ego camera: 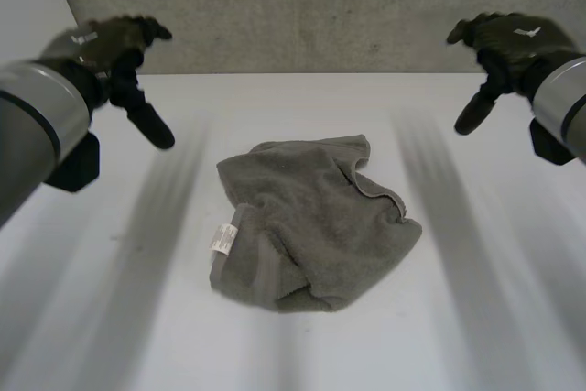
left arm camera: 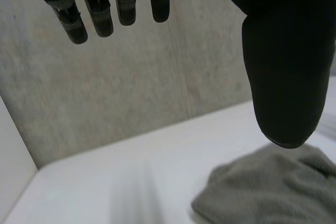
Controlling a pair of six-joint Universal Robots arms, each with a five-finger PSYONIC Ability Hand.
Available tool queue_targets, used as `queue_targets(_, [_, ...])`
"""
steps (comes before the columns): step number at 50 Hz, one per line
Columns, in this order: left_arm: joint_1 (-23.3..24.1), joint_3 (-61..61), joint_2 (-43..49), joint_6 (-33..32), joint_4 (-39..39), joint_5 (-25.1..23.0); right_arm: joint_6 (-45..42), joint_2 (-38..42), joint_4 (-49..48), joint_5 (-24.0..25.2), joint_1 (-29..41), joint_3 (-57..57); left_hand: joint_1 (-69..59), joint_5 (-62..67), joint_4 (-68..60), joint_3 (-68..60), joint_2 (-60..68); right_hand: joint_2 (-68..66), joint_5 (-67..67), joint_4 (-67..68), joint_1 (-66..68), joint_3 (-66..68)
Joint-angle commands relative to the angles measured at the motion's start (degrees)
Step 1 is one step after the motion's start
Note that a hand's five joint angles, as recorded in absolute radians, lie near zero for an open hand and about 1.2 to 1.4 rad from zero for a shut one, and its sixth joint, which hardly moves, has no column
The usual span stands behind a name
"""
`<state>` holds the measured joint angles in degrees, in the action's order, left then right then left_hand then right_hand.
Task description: Fold the towel.
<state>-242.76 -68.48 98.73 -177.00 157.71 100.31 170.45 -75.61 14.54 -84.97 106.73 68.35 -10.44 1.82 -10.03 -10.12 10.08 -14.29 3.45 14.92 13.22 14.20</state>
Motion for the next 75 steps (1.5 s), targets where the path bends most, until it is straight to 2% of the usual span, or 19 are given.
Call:
queue_targets(1, [0.27,-9.37,3.12,1.66,3.91,-0.03,-10.4,6.96,-0.65,9.03,2.78,-0.85,-2.29,0.9,-2.7,-2.61,2.65,4.29,-3.45,-4.92,-3.22,-4.2])
queue_targets(7, [0.27,-17.02,8.66,5.35,12.08,-0.03,-23.38,19.93,-1.79,15.7,9.62,-9.09,-8.35,6.96,-8.76,-8.67,8.71,4.29,-3.45,-4.92,-3.22,-4.2])
queue_targets(19, [1.94,-19.41,19.31,8.08,16.93,-0.12,-27.71,40.43,-1.27,15.62,16.58,-26.59,-8.02,6.64,-8.43,-8.34,8.38,4.29,-3.45,-4.92,-3.22,-4.2])
queue_targets(38, [6.43,-18.97,23.18,9.13,19.92,-0.2,-31.05,43.7,2.34,17.29,18.95,-27.31,-9.53,8.15,-9.94,-9.85,9.9,-0.34,1.17,-0.29,1.4,0.42])
queue_targets(41, [6.95,-18.97,23.18,8.96,19.92,-0.2,-32.2,43.7,4.45,18.52,18.95,-27.31,-14.88,13.5,-15.29,-15.2,15.24,-9.93,10.76,9.29,10.99,10.01])
queue_targets(43, [7.04,-18.97,23.18,8.78,19.92,-0.2,-32.9,43.53,5.94,19.75,18.95,-27.31,-20.3,18.91,-20.71,-20.62,20.66,-28.16,29.0,27.53,29.23,28.25])
queue_targets(44, [7.13,-18.97,23.09,8.7,20.01,-0.2,-32.9,43.53,5.94,19.75,18.95,-27.31,-27.46,26.08,-27.87,-27.78,27.82,-28.26,29.1,27.63,29.33,28.35])
queue_targets(45, [7.13,-18.71,23.09,8.61,20.18,-0.2,-32.99,43.44,6.29,20.28,18.95,-27.31,-36.19,34.81,-36.6,-36.51,36.55,-36.75,37.59,36.12,37.82,36.84])
queue_targets(46, [7.13,-18.71,23.09,8.61,20.18,-0.2,-32.99,43.26,6.47,20.63,18.95,-27.31,-36.28,34.89,-36.69,-36.6,36.64,-46.0,46.83,45.37,47.07,46.09])
queue_targets(47, [7.13,-18.62,23.09,8.61,20.53,-0.12,-32.99,43.26,6.47,20.63,18.95,-27.31,-46.27,44.89,-46.68,-46.59,46.63,-46.09,46.93,45.46,47.16,46.18])
queue_targets(48, [7.13,-18.36,23.0,8.52,21.06,-0.03,-32.99,43.18,6.47,20.89,18.95,-27.31,-54.03,52.65,-54.44,-54.35,54.39,-57.08,57.92,56.45,58.15,57.17])
queue_targets(52, [7.04,-17.13,22.48,8.17,22.2,0.15,-32.99,42.82,6.38,20.63,19.04,-27.92,-69.48,68.1,-69.89,-69.8,69.85,-65.71,66.55,65.08,66.78,65.8])
queue_targets(57, [6.43,-12.38,19.66,7.02,22.47,0.5,-32.11,40.54,6.03,17.12,18.87,-32.49,-69.56,68.18,-69.97,-69.88,69.92,-65.71,66.55,65.08,66.78,65.8])
queue_targets(58, [6.08,-10.12,17.92,6.5,22.21,0.59,-30.45,38.62,5.6,12.16,18.17,-35.8,-69.56,68.18,-69.97,-69.88,69.92,-65.71,66.55,65.08,66.78,65.8])
queue_targets(59, [6.07,-10.1,17.9,6.5,22.21,0.59,-30.44,38.6,5.59,12.11,18.16,-35.83,-69.56,68.18,-69.97,-69.88,69.92,-65.71,66.55,65.08,66.78,65.8])
queue_targets(61, [5.03,-6.51,13.36,6.15,22.21,0.76,-24.75,32.92,4.81,1.61,16.68,-38.64,-69.56,68.18,-69.97,-69.88,69.92,-65.71,66.55,65.08,66.78,65.8])
queue_targets(63, [4.24,-5.1,10.72,6.23,22.21,0.68,-21.77,29.58,4.02,-0.62,15.36,-37.6,-69.56,68.18,-69.97,-69.88,69.92,-65.71,66.55,65.08,66.78,65.8])
queue_targets(68, [3.61,-4.03,5.07,6.15,22.38,0.32,-16.47,15.89,4.18,0.59,11.84,-25.77,-69.56,68.18,-69.97,-69.88,69.92,-65.71,66.55,65.08,66.78,65.8])
queue_targets(75, [4.49,-11.39,-0.02,5.97,22.55,-0.2,-21.21,2.13,12.89,4.46,11.66,-3.67,-69.56,68.18,-69.97,-69.88,69.92,-65.71,66.55,65.08,66.78,65.8])
